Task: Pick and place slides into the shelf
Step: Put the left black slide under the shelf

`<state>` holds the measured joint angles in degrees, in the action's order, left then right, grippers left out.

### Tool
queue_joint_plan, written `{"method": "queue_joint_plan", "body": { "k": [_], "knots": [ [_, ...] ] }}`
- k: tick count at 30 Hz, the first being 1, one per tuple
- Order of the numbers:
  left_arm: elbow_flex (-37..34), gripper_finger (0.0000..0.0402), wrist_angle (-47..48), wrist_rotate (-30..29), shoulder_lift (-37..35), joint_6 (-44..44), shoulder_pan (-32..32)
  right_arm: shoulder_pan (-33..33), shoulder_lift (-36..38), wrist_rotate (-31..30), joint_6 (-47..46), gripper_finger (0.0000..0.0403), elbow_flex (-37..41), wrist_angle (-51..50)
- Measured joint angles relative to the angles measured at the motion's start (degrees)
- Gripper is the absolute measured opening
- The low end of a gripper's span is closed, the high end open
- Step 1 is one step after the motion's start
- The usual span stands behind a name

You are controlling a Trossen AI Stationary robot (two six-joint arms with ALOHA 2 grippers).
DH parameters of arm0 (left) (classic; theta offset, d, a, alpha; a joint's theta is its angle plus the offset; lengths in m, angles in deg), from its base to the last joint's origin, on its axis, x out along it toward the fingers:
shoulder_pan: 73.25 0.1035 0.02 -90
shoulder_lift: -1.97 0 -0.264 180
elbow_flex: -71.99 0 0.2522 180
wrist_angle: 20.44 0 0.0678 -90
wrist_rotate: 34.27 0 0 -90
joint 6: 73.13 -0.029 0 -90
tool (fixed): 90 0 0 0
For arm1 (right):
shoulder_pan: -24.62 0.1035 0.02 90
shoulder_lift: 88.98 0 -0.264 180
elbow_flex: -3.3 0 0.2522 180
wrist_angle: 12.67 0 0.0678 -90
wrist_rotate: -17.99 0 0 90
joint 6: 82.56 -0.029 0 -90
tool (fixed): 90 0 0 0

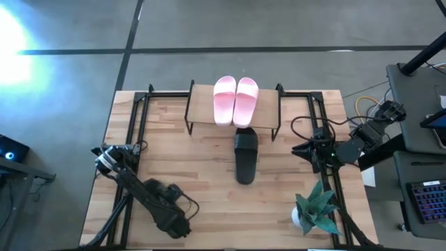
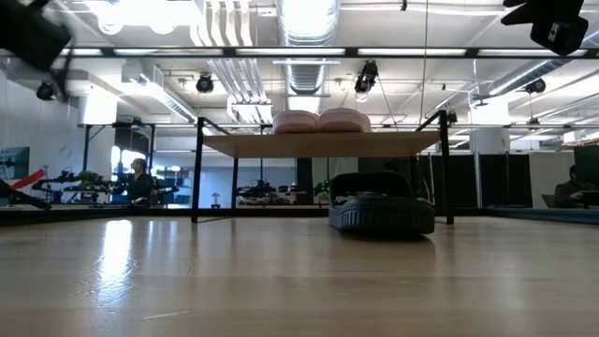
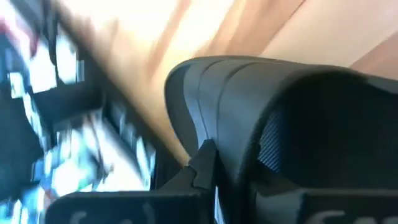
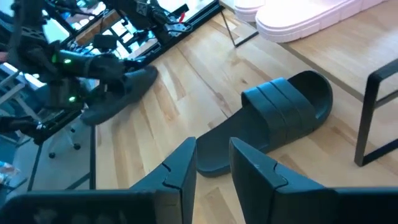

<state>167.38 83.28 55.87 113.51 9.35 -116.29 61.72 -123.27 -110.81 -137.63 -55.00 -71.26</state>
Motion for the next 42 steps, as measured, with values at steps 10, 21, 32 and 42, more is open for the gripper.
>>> {"method": "queue_joint_plan", "body": {
  "k": [10,21,32,42],
  "knots": [
    [9.3,0.0002,-3.2,-34.7,1.6,-30.8,4.9,0.0,0.0,-0.3,-3.9,0.009,0.0,0.0],
    [11.3,0.0001,-10.1,-47.3,5.8,-47.4,19.0,0.0,-0.4,-0.3,-6.9,0.0096,0.2,-0.2],
    [11.6,0.0002,-30.4,-52.5,9.0,-66.6,24.0,0.0,-5.4,-0.3,-10.7,0.0093,0.2,-0.4],
    [10.1,0.0091,-28.9,-52.8,9.2,-60.6,26.0,0.0,-10.4,0.2,-14.4,0.0091,0.2,-0.4]
  ]
}}
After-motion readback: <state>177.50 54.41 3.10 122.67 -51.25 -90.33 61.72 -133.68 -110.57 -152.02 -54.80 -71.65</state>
